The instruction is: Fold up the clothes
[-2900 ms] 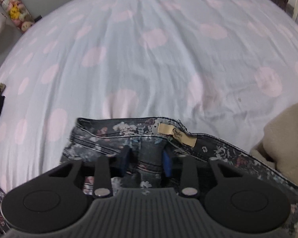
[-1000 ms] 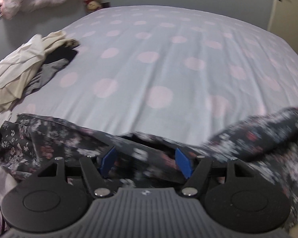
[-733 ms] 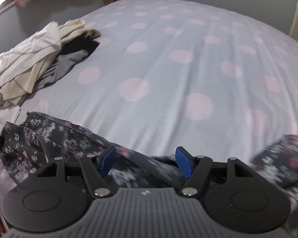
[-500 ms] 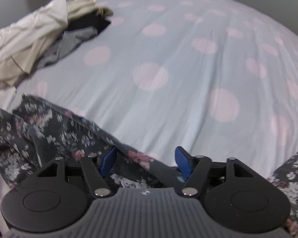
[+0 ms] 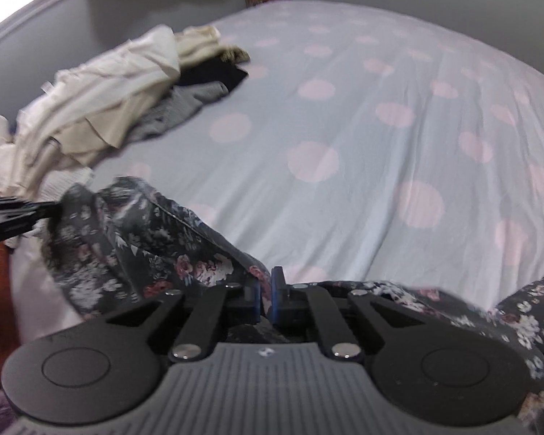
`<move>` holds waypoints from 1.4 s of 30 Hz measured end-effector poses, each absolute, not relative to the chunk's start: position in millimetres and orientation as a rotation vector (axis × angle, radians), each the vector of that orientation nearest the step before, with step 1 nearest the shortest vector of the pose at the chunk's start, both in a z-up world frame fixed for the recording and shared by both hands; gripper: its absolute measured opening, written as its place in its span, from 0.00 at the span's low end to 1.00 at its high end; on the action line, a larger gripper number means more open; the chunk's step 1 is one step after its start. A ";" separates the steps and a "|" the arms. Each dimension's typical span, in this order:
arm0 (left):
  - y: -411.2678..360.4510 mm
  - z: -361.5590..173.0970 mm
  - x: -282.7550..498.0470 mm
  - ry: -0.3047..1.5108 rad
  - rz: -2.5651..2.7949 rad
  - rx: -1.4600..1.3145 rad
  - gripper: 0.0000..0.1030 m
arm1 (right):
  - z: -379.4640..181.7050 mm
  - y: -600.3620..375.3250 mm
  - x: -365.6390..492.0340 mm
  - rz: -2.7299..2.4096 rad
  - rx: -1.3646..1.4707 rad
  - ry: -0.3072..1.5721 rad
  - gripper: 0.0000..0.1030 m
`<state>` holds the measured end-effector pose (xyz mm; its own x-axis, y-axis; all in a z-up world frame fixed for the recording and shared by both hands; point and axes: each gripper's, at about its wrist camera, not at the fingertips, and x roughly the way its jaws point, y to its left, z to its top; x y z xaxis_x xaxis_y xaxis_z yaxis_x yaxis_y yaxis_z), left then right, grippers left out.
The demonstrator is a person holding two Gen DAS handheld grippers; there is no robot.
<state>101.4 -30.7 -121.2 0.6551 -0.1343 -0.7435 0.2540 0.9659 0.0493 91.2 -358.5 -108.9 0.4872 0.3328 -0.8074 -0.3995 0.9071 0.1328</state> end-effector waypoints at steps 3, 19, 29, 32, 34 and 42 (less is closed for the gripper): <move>-35.4 -106.9 105.5 0.762 -0.171 0.185 0.00 | -87.6 -371.9 72.9 0.454 -0.037 0.919 0.05; -28.9 -109.9 108.1 0.808 -0.186 0.185 0.00 | -117.0 -392.4 -5.8 0.558 -0.006 1.181 0.05; -43.5 -108.5 90.5 0.823 -0.239 0.176 0.17 | -129.3 -391.7 -14.2 0.551 0.007 1.199 0.20; -49.7 -104.2 84.7 0.820 -0.255 0.172 0.24 | -120.9 -389.4 -17.9 0.570 0.008 1.168 0.36; -53.9 -101.7 82.2 0.819 -0.267 0.169 0.31 | -114.4 -387.4 -19.5 0.565 0.008 1.137 0.39; -66.2 -95.2 76.5 0.826 -0.311 0.143 0.39 | -90.8 -388.7 -12.6 0.526 0.081 1.001 0.48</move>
